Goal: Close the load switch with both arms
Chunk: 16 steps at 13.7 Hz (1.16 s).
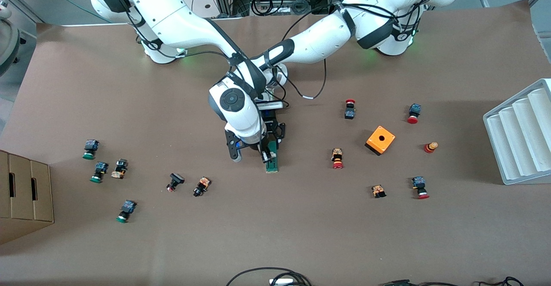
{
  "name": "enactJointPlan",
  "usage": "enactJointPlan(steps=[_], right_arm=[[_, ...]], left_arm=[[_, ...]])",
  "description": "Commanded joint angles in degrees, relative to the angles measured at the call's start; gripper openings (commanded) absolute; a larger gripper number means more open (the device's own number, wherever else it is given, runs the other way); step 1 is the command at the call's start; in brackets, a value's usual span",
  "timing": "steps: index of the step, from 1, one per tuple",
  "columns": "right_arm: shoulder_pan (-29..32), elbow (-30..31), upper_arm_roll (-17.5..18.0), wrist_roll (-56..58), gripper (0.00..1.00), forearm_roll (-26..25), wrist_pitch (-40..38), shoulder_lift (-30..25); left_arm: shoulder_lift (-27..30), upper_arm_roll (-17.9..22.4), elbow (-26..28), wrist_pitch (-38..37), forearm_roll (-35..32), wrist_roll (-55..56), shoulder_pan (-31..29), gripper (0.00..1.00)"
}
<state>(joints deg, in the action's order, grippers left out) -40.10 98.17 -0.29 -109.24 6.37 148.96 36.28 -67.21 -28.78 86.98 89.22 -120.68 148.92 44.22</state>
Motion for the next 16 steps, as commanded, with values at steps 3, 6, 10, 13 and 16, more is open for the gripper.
enactJointPlan(steps=[3,6,10,13,16], right_arm=[[0.29,-5.09,-0.33,-0.44,0.29,-0.22,0.72,3.7],[0.29,-6.41,-0.33,-0.53,0.29,-0.13,0.72,4.76],[0.46,-7.28,-0.33,-0.53,0.29,-0.13,0.72,5.46],[0.64,-7.46,-0.33,-0.53,0.29,-0.13,0.72,5.82],[0.72,-8.52,-0.42,-0.53,0.29,-0.22,0.72,6.87]], left_arm=[[-5.92,-0.49,-2.86,1.4,-0.87,1.99,1.92,0.51],[-5.83,-0.49,-2.86,1.4,-0.87,1.9,1.92,0.51],[-5.92,-0.49,-2.86,1.4,-0.87,1.99,1.92,0.51],[-6.18,-0.49,-2.86,1.4,-0.87,1.91,1.92,0.51],[-6.27,-0.49,-2.86,1.4,-0.87,1.99,1.92,0.51]])
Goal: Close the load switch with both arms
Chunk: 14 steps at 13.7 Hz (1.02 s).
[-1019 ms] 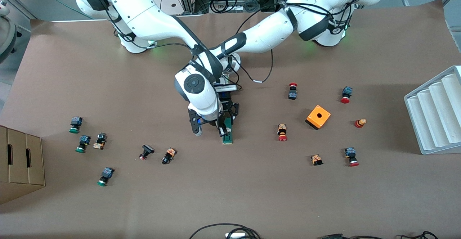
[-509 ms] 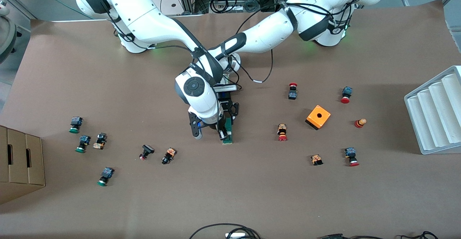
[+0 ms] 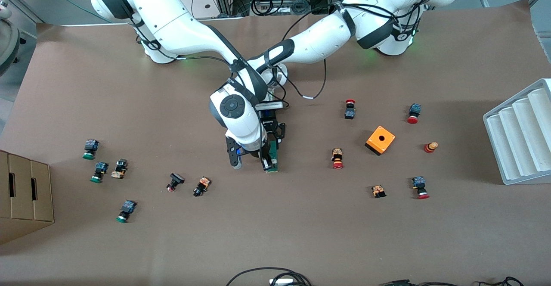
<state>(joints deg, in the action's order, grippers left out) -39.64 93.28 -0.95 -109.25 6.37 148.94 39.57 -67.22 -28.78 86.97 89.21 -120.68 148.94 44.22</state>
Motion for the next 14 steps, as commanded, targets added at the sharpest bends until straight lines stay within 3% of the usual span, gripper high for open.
enactJointPlan(steps=[1,14], right_arm=[[0.26,-3.8,0.16,-0.53,0.29,-0.21,0.74,3.67],[0.44,-7.14,-1.24,-0.53,0.29,-0.21,0.83,7.09]], left_arm=[[-6.26,-0.48,-2.86,1.4,-0.87,1.97,1.92,0.51],[-6.61,-0.48,-3.12,1.4,-0.96,1.7,1.83,0.51]])
